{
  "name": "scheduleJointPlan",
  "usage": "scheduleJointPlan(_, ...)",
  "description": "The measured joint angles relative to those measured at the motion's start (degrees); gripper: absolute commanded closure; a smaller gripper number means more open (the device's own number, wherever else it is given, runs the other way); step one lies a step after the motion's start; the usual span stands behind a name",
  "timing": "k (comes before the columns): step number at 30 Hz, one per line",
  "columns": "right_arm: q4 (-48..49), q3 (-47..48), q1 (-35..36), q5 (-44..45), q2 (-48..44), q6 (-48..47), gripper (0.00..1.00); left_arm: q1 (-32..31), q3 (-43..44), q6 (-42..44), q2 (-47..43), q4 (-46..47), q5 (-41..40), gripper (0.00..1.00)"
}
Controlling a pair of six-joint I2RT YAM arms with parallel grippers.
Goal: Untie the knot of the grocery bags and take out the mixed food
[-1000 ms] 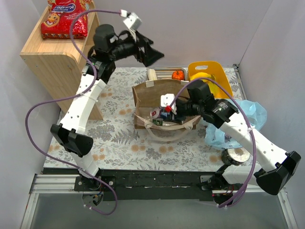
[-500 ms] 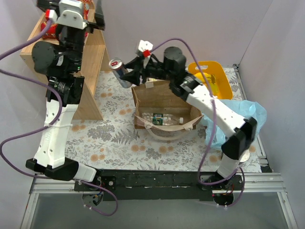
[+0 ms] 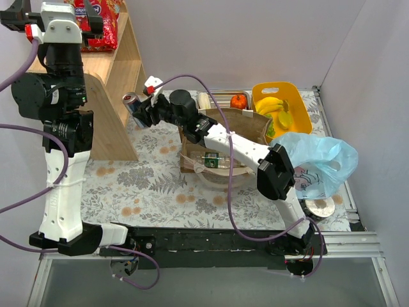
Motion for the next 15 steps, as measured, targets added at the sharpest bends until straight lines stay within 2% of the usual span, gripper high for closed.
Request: scheduleJointPlan(15, 12.0, 10.34, -2.19, 1.53, 10.45, 1.53, 0.99, 0.7, -2.43, 0.11, -0.76, -6.12, -0.13, 0.02)
